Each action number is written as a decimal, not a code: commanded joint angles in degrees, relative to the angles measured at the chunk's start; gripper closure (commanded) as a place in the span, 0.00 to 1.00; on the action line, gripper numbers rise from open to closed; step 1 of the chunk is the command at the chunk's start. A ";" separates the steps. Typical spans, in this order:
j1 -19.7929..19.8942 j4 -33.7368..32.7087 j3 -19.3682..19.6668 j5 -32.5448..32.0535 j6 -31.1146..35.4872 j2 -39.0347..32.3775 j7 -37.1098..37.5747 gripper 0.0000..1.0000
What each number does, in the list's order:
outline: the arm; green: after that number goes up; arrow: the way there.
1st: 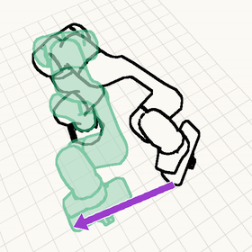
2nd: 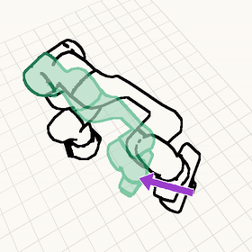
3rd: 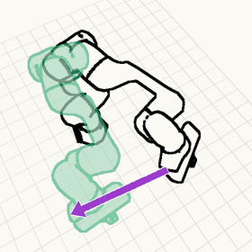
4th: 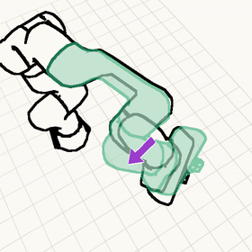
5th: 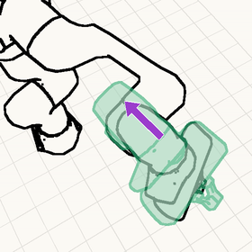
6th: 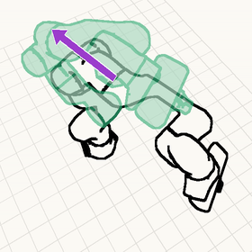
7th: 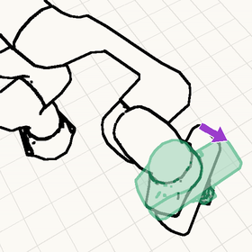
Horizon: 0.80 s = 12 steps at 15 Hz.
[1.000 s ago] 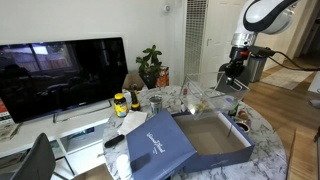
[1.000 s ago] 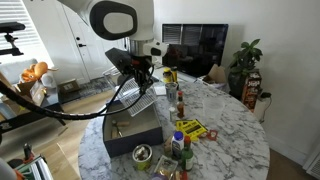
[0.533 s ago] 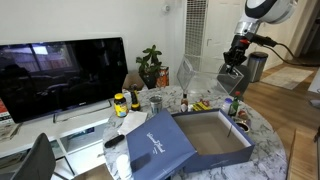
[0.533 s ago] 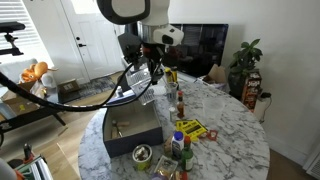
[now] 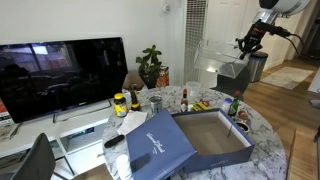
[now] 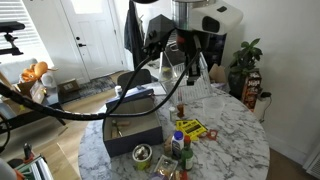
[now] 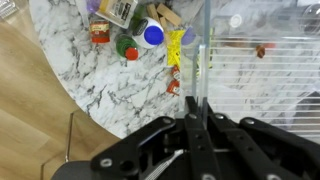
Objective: Pick up the clear storage container and put it on the table
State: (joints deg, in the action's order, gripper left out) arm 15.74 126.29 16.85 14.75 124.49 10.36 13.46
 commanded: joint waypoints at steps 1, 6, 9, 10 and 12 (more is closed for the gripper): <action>0.45 -0.34 -0.20 0.35 0.53 -0.55 1.35 0.95; 0.88 -7.14 -0.81 1.81 -0.98 -8.99 16.05 0.99; 1.46 -12.28 0.25 2.30 -1.74 -15.01 23.09 0.99; 1.80 -14.28 0.79 2.54 -2.64 -16.71 25.29 0.99; 2.72 -18.19 1.99 3.13 -5.17 -19.75 29.08 0.99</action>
State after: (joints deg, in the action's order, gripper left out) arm 16.84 115.51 17.34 15.37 124.12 -4.72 37.81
